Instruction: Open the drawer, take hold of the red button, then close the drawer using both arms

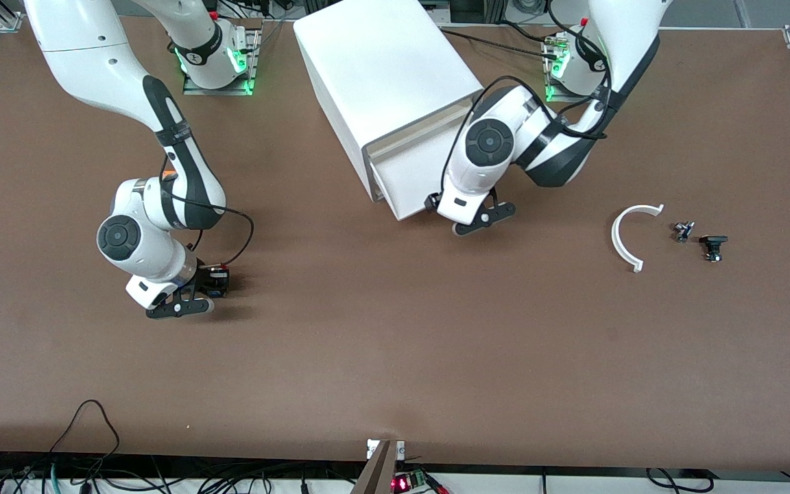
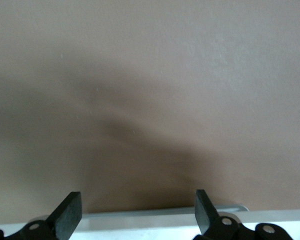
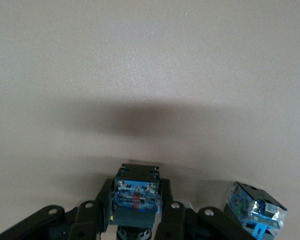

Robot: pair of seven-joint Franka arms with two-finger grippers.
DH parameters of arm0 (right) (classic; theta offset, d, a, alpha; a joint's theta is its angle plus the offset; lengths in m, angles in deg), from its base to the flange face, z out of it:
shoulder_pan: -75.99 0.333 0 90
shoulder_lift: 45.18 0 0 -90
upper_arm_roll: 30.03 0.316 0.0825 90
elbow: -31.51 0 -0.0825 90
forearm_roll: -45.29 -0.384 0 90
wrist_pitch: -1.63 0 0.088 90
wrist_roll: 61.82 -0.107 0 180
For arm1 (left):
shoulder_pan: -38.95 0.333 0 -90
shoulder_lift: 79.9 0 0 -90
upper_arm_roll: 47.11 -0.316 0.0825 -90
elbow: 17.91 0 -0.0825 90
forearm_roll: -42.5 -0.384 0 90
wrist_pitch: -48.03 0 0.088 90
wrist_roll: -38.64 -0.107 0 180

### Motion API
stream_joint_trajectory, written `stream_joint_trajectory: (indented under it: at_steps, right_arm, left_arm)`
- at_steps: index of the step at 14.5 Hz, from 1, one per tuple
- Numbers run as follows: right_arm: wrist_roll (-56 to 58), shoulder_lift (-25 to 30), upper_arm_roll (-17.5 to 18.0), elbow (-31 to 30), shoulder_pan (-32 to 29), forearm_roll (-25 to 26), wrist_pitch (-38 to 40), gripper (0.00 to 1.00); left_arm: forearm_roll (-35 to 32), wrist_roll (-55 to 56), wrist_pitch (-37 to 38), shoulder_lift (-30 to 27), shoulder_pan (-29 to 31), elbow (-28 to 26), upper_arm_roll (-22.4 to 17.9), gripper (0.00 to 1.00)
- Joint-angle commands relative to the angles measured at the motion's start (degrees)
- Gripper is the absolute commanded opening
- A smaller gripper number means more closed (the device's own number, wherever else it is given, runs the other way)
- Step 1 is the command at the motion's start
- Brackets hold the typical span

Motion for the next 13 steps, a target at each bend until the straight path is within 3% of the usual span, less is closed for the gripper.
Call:
stream_joint_trajectory:
  at_steps: [1, 2, 3, 4, 5, 8, 13]
  right_arm:
    - [1.09, 1.35, -0.04, -1.81, -0.13, -0.59, -0.85, 0.0]
    - [1.0, 1.18, -0.04, -1.55, -0.13, -0.68, -0.85, 0.0]
    - [0.48, 1.09, -0.04, -1.37, -0.22, -0.68, -0.85, 0.21]
    - [0.3, 1.09, -0.04, -1.2, -0.39, -0.85, -0.76, 0.67]
    - [0.21, 1.17, 0.04, -0.85, -0.65, -1.12, -0.67, 1.0]
    - [0.56, 2.22, -0.04, -0.14, -1.53, -1.21, 0.03, 1.0]
    - [1.35, 11.61, -0.48, -0.14, -2.33, -0.86, 7.22, 1.0]
  left_arm:
    - [0.43, 4.09, -0.62, -2.12, 0.6, -2.99, 3.34, 0.99]
    - [0.43, 4.97, -0.62, -2.12, 0.6, -3.43, 4.39, 0.99]
    - [0.43, 5.76, -0.62, -2.12, 0.78, -3.79, 5.62, 0.99]
    - [0.43, 6.72, -0.62, -2.12, 0.78, -3.88, 6.41, 0.99]
    - [0.43, 7.95, -0.62, -2.12, 0.69, -4.05, 7.29, 0.99]
    - [0.52, 9.02, -0.62, -2.12, 0.69, -4.23, 8.79, 0.99]
    - [0.52, 9.9, -0.62, -1.95, 0.43, -4.84, 10.37, 0.99]
